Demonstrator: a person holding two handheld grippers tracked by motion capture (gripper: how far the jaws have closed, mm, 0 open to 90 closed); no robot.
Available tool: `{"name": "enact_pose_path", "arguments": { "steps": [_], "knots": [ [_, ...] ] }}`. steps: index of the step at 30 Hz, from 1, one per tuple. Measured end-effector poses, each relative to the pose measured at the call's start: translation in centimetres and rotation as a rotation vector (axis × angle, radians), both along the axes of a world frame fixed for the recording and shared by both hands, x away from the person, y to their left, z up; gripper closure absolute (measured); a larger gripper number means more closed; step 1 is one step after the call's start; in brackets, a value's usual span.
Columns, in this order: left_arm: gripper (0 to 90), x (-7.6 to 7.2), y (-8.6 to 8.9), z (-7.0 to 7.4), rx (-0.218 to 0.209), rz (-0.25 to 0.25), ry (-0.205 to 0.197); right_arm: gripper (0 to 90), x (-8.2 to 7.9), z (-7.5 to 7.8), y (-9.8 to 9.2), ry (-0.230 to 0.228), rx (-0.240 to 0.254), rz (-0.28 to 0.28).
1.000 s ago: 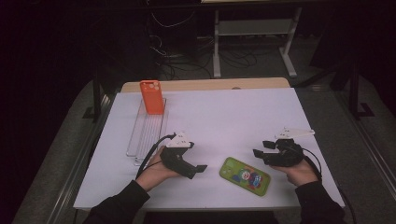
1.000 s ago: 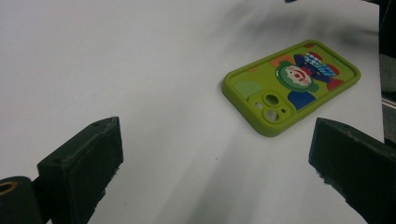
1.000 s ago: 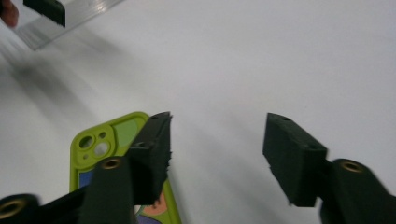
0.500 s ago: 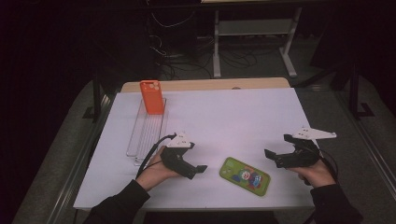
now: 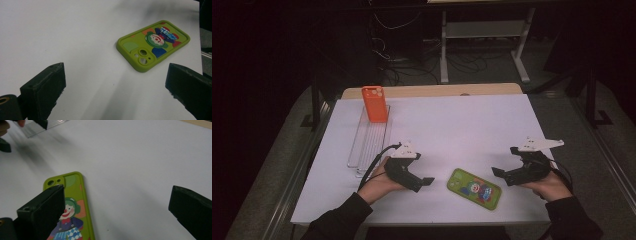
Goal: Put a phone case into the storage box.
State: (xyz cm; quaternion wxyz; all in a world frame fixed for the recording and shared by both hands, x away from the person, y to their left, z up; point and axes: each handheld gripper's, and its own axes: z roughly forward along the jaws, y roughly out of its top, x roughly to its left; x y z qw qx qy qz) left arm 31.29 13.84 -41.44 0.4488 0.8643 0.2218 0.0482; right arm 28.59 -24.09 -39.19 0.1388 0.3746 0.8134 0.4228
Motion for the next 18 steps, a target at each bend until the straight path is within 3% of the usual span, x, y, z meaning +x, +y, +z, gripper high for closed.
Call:
{"name": "enact_pose_path", "arguments": {
  "steps": [5,18],
  "knots": [
    [2.3,0.0,0.0,0.0,-0.005,0.0,0.0,0.0,-0.2,0.1,0.9,0.011,-0.023,0.039],
    [2.3,0.0,0.0,0.1,0.005,-0.013,-0.018,0.0,0.3,1.2,3.2,-0.014,0.002,0.093]
  ]
}}
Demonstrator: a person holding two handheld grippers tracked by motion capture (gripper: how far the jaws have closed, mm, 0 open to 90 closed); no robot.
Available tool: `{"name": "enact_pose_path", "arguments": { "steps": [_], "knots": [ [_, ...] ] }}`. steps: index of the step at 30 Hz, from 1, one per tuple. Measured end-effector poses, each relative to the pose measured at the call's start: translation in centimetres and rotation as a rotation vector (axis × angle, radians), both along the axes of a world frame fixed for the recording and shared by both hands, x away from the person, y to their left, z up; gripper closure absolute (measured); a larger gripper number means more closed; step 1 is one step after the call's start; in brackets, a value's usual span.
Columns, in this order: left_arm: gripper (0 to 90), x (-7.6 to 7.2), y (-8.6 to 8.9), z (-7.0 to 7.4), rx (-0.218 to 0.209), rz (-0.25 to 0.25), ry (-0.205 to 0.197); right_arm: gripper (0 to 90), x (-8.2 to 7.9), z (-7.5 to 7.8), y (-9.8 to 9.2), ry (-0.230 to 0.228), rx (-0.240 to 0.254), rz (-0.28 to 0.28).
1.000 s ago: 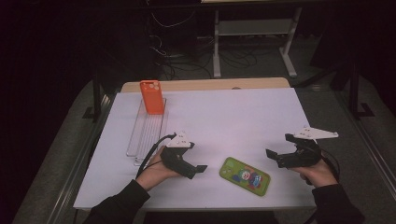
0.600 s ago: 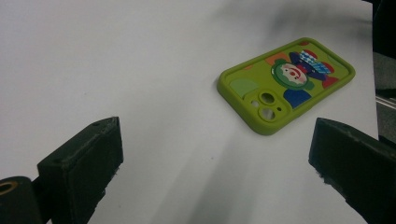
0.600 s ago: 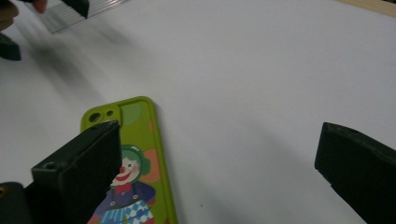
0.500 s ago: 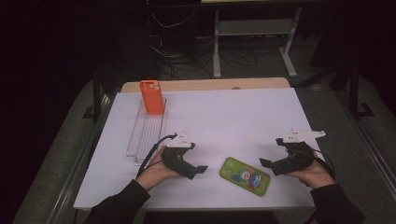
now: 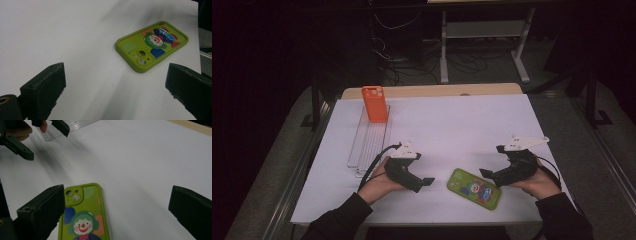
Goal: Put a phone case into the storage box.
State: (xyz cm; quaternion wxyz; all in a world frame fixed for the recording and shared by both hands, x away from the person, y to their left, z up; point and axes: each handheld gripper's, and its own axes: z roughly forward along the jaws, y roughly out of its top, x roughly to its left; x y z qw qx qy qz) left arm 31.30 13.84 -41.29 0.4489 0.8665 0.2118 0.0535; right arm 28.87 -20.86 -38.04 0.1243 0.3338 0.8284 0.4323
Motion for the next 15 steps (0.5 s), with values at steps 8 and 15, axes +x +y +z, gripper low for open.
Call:
{"name": "enact_pose_path", "arguments": {
  "steps": [8,15],
  "knots": [
    [2.3,0.0,0.0,0.0,-0.005,0.003,0.003,0.0,0.7,0.4,1.4,-0.003,0.011,0.032],
    [2.3,0.0,0.1,0.1,-0.006,0.001,0.004,0.0,1.2,0.8,2.5,-0.013,0.012,0.058]
  ]
}}
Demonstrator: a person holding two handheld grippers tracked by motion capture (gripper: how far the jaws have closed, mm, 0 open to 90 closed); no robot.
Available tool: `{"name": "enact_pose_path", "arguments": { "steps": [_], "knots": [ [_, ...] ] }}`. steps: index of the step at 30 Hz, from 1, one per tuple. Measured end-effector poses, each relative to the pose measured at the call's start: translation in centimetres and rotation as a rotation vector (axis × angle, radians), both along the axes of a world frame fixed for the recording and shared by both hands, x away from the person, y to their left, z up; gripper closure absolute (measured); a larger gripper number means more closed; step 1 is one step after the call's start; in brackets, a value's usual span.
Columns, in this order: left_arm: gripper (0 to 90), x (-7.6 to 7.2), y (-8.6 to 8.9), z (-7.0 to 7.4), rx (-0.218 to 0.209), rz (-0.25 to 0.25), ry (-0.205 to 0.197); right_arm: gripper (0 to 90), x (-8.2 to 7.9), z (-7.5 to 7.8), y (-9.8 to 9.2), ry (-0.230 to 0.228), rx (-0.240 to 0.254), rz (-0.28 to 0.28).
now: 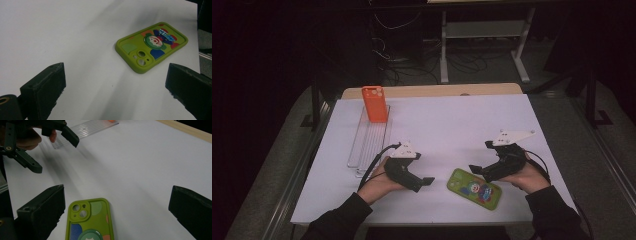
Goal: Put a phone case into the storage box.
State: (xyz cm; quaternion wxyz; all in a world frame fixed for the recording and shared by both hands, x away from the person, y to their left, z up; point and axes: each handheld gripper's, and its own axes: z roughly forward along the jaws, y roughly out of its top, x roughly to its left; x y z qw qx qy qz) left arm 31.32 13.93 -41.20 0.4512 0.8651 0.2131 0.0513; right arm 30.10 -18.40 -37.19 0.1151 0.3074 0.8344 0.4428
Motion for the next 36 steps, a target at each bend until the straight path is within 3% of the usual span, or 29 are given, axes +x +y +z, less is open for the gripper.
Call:
{"name": "enact_pose_path", "arguments": {
  "steps": [14,36],
  "knots": [
    [2.3,-0.1,-0.1,-0.1,-0.003,0.003,-0.001,0.1,-1.3,-1.7,0.3,0.069,-0.088,0.03],
    [2.3,-0.1,-0.1,-0.1,0.006,0.003,0.003,0.0,-2.5,-6.3,1.4,0.164,-0.299,0.083]
  ]
}}
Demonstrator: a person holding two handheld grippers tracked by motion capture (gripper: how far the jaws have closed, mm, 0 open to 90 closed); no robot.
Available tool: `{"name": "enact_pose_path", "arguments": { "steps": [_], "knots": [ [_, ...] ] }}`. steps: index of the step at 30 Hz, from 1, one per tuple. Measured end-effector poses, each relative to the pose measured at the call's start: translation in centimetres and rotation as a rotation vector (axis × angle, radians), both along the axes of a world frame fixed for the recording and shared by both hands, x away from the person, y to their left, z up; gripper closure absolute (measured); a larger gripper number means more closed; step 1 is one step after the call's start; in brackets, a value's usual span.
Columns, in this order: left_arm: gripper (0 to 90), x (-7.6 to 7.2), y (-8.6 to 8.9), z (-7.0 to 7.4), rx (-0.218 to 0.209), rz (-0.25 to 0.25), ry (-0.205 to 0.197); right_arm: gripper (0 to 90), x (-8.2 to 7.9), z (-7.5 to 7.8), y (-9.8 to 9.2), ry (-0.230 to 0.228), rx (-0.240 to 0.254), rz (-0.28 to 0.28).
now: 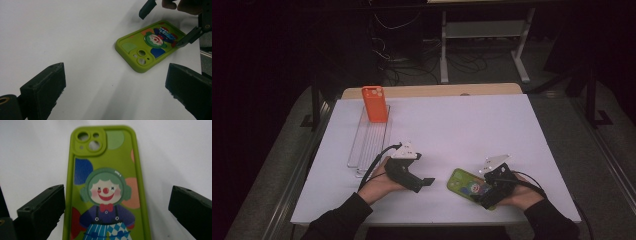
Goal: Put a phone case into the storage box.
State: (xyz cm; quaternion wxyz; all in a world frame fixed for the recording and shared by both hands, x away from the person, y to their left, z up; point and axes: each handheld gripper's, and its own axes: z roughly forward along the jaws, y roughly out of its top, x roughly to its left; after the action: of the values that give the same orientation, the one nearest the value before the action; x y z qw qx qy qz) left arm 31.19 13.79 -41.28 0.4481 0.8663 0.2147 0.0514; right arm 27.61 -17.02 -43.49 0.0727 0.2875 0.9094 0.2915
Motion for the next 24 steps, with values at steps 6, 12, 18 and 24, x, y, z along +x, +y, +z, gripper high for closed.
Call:
{"name": "enact_pose_path", "arguments": {
  "steps": [6,12,18,24],
  "knots": [
    [2.3,-0.07,-0.05,-0.02,0.004,0.0,0.001,0.4,-0.23,-0.55,0.19,0.028,-0.033,0.011],
    [2.3,-0.04,-0.02,-0.02,-0.001,0.001,0.002,4.8,-0.27,-0.8,0.06,0.03,-0.06,0.037],
    [2.3,-0.08,-0.09,-0.06,0.001,0.002,0.002,9.8,-0.44,-0.69,-0.16,0.019,-0.064,0.059],
    [2.3,-0.11,-0.08,-0.05,0.002,0.003,0.003,11.9,-0.43,-0.74,-0.23,0.012,-0.07,0.073]
  ]
}}
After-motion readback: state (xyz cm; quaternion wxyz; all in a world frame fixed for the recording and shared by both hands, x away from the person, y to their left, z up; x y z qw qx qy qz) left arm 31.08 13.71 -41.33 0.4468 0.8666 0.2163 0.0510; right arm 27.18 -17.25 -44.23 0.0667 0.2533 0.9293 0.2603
